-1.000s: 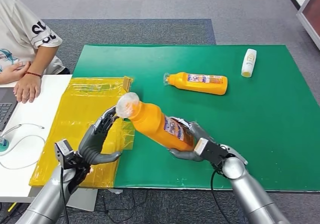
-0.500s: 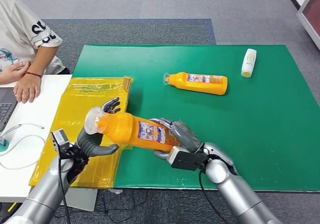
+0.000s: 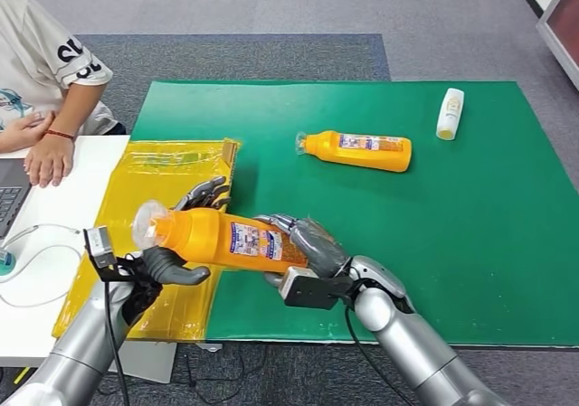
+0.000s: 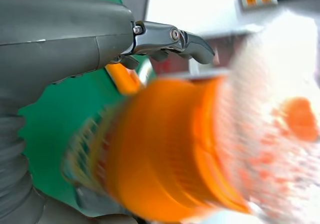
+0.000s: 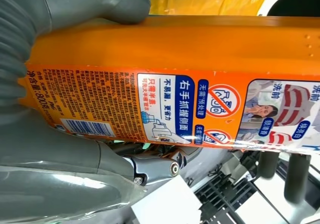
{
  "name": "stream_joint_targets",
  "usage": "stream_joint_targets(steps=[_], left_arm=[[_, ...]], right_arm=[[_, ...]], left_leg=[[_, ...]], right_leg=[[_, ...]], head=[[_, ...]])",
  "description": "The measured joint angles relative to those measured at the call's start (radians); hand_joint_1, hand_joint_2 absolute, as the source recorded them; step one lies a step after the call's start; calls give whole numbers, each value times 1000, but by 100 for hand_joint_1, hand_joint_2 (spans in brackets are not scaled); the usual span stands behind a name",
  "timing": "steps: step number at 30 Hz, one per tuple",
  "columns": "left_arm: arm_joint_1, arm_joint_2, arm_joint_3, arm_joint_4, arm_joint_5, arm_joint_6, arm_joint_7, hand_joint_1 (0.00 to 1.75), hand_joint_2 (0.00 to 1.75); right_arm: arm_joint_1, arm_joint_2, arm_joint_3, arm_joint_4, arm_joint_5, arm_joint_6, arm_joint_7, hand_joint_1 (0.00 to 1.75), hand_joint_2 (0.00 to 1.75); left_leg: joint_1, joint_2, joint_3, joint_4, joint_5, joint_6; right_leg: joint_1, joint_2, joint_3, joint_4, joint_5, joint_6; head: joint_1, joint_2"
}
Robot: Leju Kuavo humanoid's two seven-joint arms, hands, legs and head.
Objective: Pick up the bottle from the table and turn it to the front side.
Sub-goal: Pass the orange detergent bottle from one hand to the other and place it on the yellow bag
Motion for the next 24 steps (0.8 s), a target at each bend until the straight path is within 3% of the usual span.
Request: stream_joint_targets(steps=[8, 22, 24], left_arm=[[-14, -15, -6, 9, 36, -121, 0, 0, 175], [-15, -16, -6, 22, 30, -127, 0, 0, 175], [-15, -16, -6, 24, 29, -127, 0, 87, 175]], right_arm=[[-14, 25, 34, 20, 46, -49, 31, 175, 175], [-15, 32, 62, 27, 121, -134, 59, 175, 175], [-14, 32, 66, 26, 134, -147, 64, 175, 175]], left_leg=[[0, 0, 0, 0, 0, 0], [0, 0, 0, 0, 0, 0], [0, 0, 0, 0, 0, 0]], right_leg=[[0, 0, 0, 0, 0, 0], [0, 0, 0, 0, 0, 0], [0, 0, 0, 0, 0, 0]], head=[[0, 0], [0, 0], [0, 0]])
